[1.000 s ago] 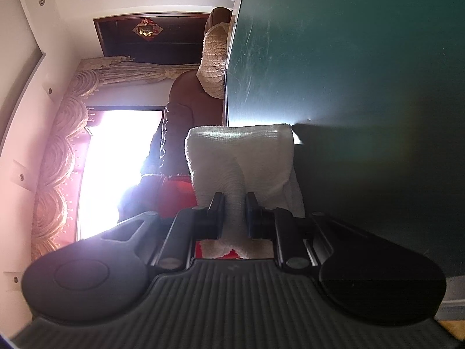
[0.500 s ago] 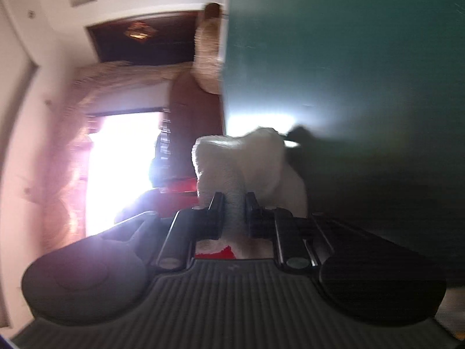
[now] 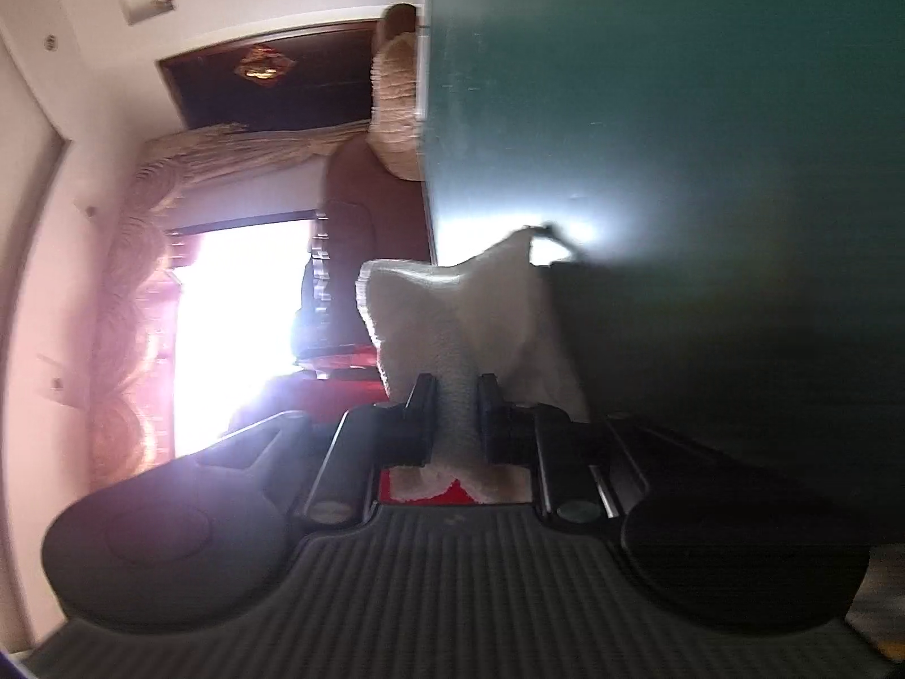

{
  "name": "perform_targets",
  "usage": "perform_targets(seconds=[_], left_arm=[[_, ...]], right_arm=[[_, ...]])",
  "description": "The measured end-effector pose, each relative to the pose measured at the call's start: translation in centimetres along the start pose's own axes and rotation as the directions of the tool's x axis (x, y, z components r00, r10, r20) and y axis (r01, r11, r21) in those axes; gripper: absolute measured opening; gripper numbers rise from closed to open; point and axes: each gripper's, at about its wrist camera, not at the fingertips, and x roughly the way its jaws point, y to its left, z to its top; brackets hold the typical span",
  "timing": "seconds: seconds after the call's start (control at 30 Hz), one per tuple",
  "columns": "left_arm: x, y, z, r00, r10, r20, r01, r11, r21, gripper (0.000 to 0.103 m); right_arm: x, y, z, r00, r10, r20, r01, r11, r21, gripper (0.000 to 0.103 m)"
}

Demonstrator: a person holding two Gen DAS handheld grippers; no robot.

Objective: Clean container

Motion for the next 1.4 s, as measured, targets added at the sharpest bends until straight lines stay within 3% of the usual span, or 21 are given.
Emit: perform_targets(seconds=[0.1, 0.23, 0.37, 0.47, 0.63, 0.77, 0.93, 1.03, 1.2, 1.4], left_arm=[[0.1, 0.0, 0.0, 1.0, -0.012, -0.001, 0.012, 1.0, -0.006, 0.095], [1.0, 0.5, 0.6, 0.999, -0.035, 0.011, 0.035, 0.999, 0.003, 0.095], [3.3, -0.1, 1.7, 0.995, -0.088, 0.055, 0.086, 0.996, 0.038, 0.095], [5.3, -0.4, 2.8, 0.986, -0.145, 0.08, 0.139, 0.987, 0.081, 0.095], [7.4, -0.2, 1.9, 0.981, -0.19, 0.036, 0.185, 0.977, 0.106, 0.095], [7.1, 0.5, 1.5, 0.981, -0.191, 0.037, 0.189, 0.98, 0.053, 0.095], [6.8, 0.9, 2.1, 0.976, -0.218, -0.011, 0.218, 0.973, 0.07, 0.095], [7.0, 0.8, 2.4, 0.983, -0.18, -0.035, 0.182, 0.981, 0.065, 0.103], [7.6, -0.5, 3.4, 0.994, -0.049, -0.098, 0.05, 0.999, 0.003, 0.103], [7.0, -3.6, 4.1, 0.974, 0.149, -0.173, -0.163, 0.984, -0.067, 0.103]], right_arm=[[-0.3, 1.4, 0.1, 0.996, 0.09, 0.004, -0.09, 0.996, -0.024, 0.019], [-0.7, 1.1, 0.7, 0.997, 0.071, 0.026, -0.07, 0.997, -0.03, 0.019], [-3.7, 2.0, 0.8, 0.993, 0.044, 0.105, -0.034, 0.996, -0.088, 0.019], [-5.8, 3.4, 1.0, 0.982, 0.047, 0.183, -0.021, 0.99, -0.141, 0.019], [-8.0, 4.4, 0.8, 0.957, -0.007, 0.291, 0.073, 0.973, -0.218, 0.019], [-6.9, 3.5, 0.3, 0.964, -0.009, 0.266, 0.063, 0.979, -0.196, 0.019], [-4.4, 2.3, -0.3, 0.965, -0.061, 0.255, 0.098, 0.986, -0.135, 0.019], [-4.0, 2.0, -0.8, 0.961, -0.091, 0.262, 0.125, 0.985, -0.118, 0.019], [-4.6, 2.5, -1.8, 0.959, -0.074, 0.275, 0.116, 0.983, -0.141, 0.019], [-4.6, 2.9, -1.8, 0.958, -0.078, 0.277, 0.123, 0.981, -0.15, 0.019]])
